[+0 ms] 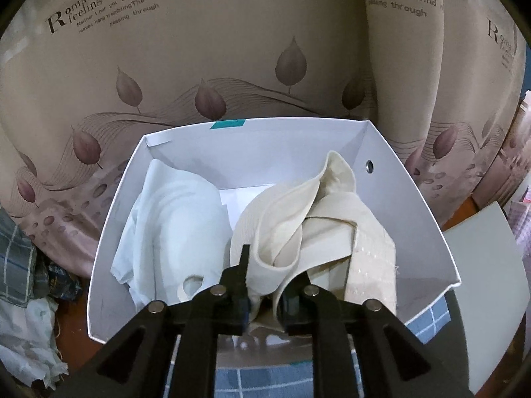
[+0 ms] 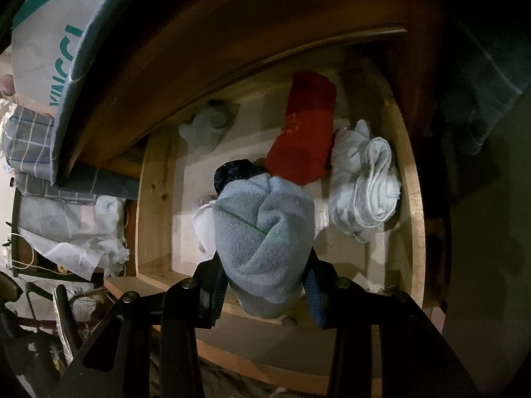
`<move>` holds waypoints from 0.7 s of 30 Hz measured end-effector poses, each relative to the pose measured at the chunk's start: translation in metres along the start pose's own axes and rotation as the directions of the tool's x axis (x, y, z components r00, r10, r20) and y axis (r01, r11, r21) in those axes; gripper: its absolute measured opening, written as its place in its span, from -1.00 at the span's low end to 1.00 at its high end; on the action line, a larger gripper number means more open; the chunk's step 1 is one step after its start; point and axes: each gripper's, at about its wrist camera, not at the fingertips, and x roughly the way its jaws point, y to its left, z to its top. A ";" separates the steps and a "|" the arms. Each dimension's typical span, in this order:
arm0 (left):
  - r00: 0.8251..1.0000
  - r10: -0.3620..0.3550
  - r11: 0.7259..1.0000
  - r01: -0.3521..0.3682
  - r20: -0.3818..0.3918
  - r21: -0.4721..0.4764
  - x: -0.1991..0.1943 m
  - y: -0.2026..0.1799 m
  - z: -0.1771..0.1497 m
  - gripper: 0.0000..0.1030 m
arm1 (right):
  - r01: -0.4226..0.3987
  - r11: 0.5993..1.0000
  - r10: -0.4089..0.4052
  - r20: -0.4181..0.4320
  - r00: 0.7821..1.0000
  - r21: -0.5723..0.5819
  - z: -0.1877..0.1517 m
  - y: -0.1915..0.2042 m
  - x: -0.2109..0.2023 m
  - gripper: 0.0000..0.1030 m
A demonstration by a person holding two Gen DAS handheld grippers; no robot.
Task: Take underwear out of drawer
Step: 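Lower the cream bra into the white box and open the left tool, then move the left tool back over the open drawer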
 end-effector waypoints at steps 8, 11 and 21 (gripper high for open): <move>0.999 -0.025 0.999 0.024 0.043 0.020 -0.023 -0.001 -0.009 -0.59 | 0.010 1.000 -0.010 0.004 1.000 -0.003 0.000 0.000 0.002 -0.26; 0.997 -0.039 0.999 0.037 0.066 0.030 -0.035 -0.001 -0.012 -0.39 | 0.014 1.000 -0.014 0.005 1.000 -0.004 0.000 0.001 0.002 -0.26; 0.983 -0.019 1.000 0.017 0.182 0.015 -0.081 0.012 -0.036 -0.04 | 0.026 1.000 -0.026 0.006 1.000 -0.002 -0.002 0.001 0.001 -0.26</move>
